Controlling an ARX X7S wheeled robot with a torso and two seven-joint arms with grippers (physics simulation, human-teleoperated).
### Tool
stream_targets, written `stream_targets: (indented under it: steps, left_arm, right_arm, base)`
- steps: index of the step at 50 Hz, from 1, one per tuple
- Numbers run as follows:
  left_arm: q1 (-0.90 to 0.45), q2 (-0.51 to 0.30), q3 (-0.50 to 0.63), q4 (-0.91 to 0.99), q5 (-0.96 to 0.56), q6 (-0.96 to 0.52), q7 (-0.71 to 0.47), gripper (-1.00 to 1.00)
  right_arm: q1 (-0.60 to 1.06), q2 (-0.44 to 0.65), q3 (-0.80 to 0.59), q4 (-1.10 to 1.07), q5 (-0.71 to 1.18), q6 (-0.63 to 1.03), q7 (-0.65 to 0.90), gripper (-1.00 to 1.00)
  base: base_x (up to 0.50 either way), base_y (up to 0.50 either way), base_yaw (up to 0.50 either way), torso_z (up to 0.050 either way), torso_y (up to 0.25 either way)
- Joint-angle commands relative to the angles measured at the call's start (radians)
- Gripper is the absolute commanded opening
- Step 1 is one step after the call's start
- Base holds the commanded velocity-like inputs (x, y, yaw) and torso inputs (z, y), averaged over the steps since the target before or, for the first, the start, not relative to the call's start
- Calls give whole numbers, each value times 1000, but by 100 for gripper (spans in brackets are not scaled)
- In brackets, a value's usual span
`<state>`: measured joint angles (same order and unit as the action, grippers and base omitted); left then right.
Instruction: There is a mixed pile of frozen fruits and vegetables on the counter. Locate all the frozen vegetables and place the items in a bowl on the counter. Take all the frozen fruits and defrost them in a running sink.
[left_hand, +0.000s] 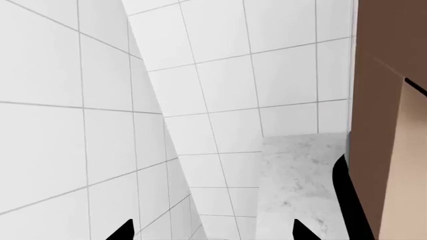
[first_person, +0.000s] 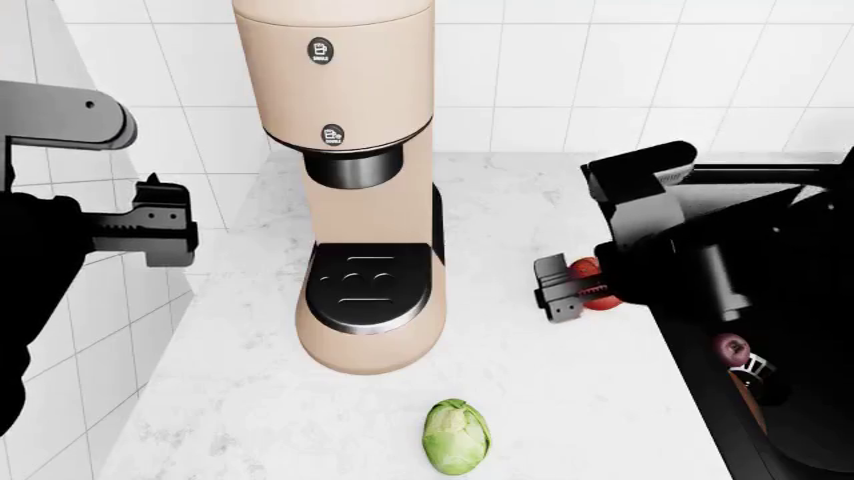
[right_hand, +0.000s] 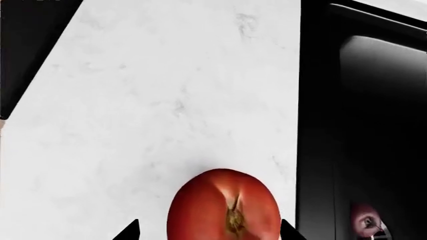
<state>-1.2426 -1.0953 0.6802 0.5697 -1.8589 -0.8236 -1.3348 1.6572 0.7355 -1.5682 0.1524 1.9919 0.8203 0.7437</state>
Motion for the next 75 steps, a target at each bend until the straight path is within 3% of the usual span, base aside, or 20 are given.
stream_targets:
  steps: [1, 10, 35, 36, 53, 75]
  left_arm:
    - [1, 1, 2, -1, 3, 1, 3, 100]
    - [1, 1, 3, -2, 4, 2, 4, 100]
    - [-31, 25, 18, -26, -4, -20, -8, 100]
    - [-33, 27, 18, -27, -4, -22, -8, 100]
    - [-41, 20, 16, -22, -14, -18, -12, 100]
    - [-31, 1, 6, -1, -18, 2, -6, 100]
  right_arm:
    - [-30, 4, -17, 8, 0, 2, 20, 100]
    - [-37, 7, -27, 24, 0, 9, 31, 100]
    - [-116, -119, -74, 298, -68, 20, -147, 100]
    - [-120, -129, -91, 317, -84, 33, -149, -100]
    - [-107, -25, -48, 149, -120, -52, -108, -100]
    - [41, 247, 135, -422, -18, -152, 102, -100]
  base:
    - [0, 0, 0, 0, 0]
    - [0, 0, 0, 0, 0]
    - [0, 0, 0, 0, 0]
    - [0, 0, 0, 0, 0]
    - [1, 0, 1, 0, 0]
    - [0, 0, 0, 0, 0]
